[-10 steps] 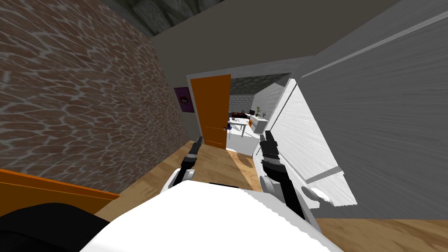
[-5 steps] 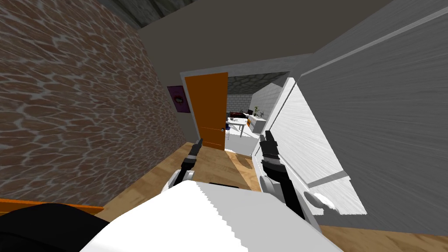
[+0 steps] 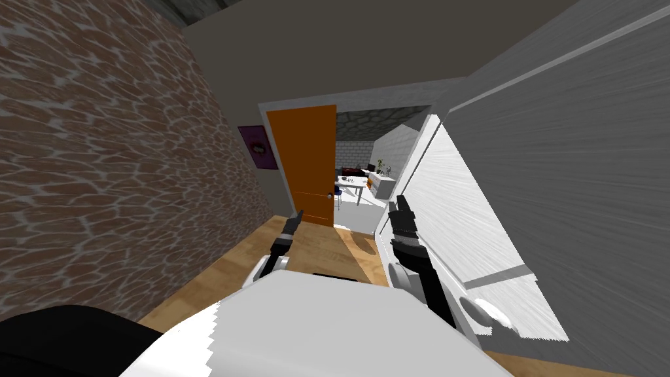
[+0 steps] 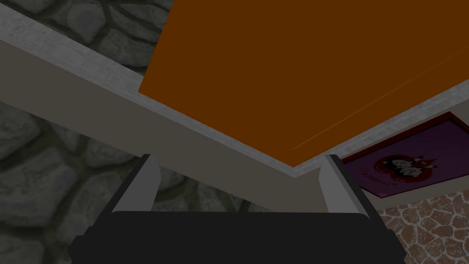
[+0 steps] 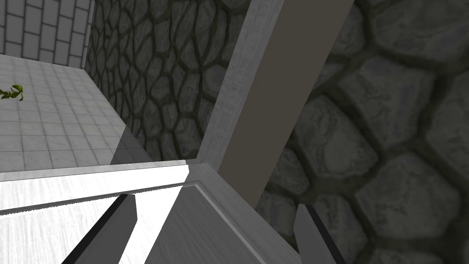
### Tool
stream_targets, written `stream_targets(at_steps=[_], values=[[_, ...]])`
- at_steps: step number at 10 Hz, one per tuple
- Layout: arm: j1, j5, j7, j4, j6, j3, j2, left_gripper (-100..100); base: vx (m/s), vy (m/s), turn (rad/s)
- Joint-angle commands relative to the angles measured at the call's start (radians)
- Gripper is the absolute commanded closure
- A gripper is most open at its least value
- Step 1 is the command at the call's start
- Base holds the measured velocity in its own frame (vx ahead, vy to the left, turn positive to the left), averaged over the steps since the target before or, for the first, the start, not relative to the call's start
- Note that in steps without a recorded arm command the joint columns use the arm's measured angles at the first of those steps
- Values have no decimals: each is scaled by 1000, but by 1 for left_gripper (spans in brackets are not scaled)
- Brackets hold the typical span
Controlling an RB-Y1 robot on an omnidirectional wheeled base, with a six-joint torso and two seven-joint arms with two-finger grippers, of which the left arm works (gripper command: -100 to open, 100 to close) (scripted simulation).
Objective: Pull the door open
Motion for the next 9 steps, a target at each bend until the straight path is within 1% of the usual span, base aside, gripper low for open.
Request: stream_targets(at_steps=[1,5,9], values=[[-10,-7,-35,40,-11,9,-2,-100,109,-16,-59],[-31,-21,-110,127,-33,35,1,-100,104,-30,-69],[-51,-36,-184,215,-54,60,1,-100,108,-13,-71]])
